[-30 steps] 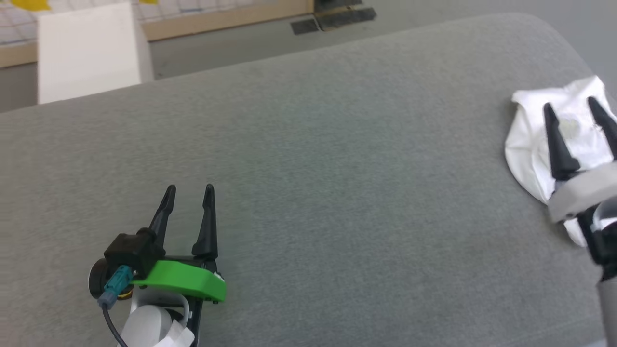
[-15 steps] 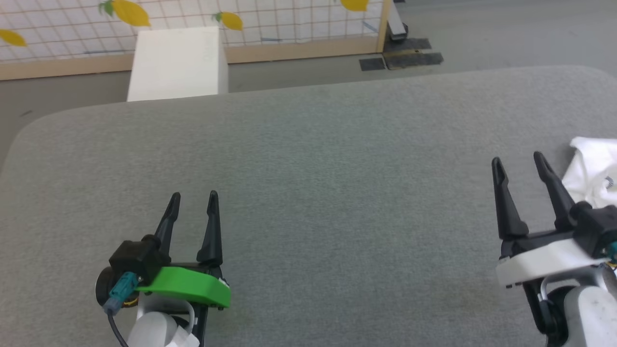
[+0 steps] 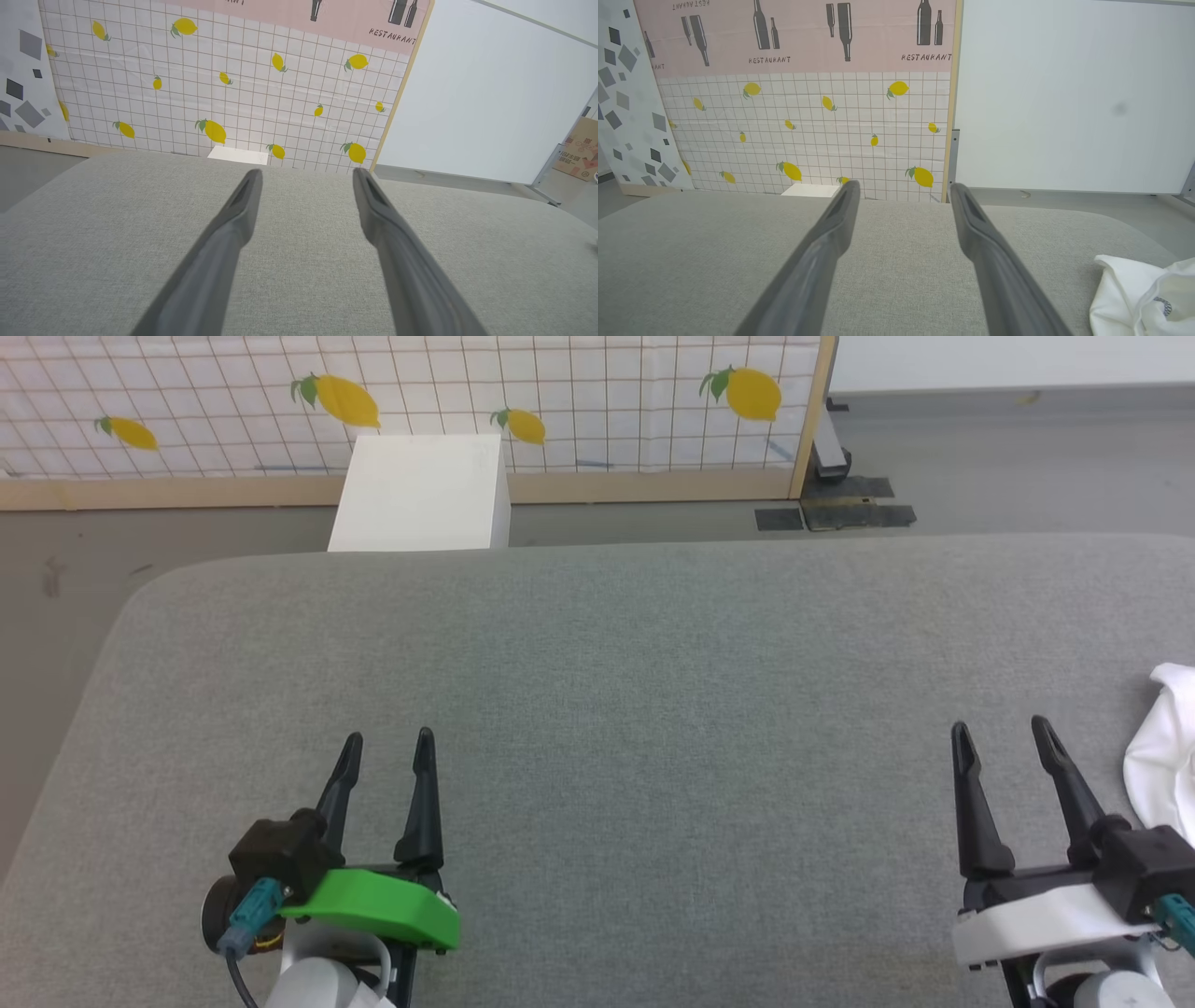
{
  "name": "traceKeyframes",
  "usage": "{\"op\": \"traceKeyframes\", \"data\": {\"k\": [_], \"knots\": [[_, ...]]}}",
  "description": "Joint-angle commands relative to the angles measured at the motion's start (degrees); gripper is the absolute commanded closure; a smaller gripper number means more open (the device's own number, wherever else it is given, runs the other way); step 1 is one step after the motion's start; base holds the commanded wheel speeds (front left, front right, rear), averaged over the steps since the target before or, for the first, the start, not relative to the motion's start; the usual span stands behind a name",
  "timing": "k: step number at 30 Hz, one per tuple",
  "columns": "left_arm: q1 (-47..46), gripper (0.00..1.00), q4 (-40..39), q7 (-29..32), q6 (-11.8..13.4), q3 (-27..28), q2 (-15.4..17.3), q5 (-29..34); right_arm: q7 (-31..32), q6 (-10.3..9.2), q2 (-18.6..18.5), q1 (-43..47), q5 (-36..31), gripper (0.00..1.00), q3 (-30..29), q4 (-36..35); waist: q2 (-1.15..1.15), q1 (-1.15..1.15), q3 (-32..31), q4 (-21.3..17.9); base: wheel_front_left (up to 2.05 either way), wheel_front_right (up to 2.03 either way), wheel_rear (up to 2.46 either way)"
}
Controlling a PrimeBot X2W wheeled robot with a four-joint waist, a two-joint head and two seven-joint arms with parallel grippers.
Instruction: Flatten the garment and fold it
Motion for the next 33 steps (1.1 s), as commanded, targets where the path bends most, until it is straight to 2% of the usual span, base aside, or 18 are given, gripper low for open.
{"op": "traceKeyframes", "data": {"k": [1,22,23,33], "knots": [[0.96,0.00,-0.25,-0.27,0.40,-0.08,-0.17,-0.06,-0.51,-0.10,0.22,0.86,-0.25,0.00,-0.32,0.12,0.00,0.00,-0.27,0.04,0.00,0.00,0.00],[1.98,0.00,0.81,-0.27,0.88,0.11,-0.18,-0.52,-1.27,-0.10,0.39,2.00,1.14,0.00,-0.58,2.33,0.00,0.00,-0.61,0.08,0.00,0.00,0.00],[1.57,1.00,0.74,0.01,0.85,0.07,-0.02,-0.29,-0.97,0.00,0.21,1.71,0.72,1.00,-0.68,2.24,0.00,0.00,-0.61,0.08,0.00,0.00,0.00],[1.56,1.00,0.69,0.07,0.85,0.09,-0.01,-0.27,-0.94,0.00,0.18,1.70,0.61,1.00,-0.72,2.22,0.00,0.00,-0.61,0.08,0.00,0.00,0.00]]}}
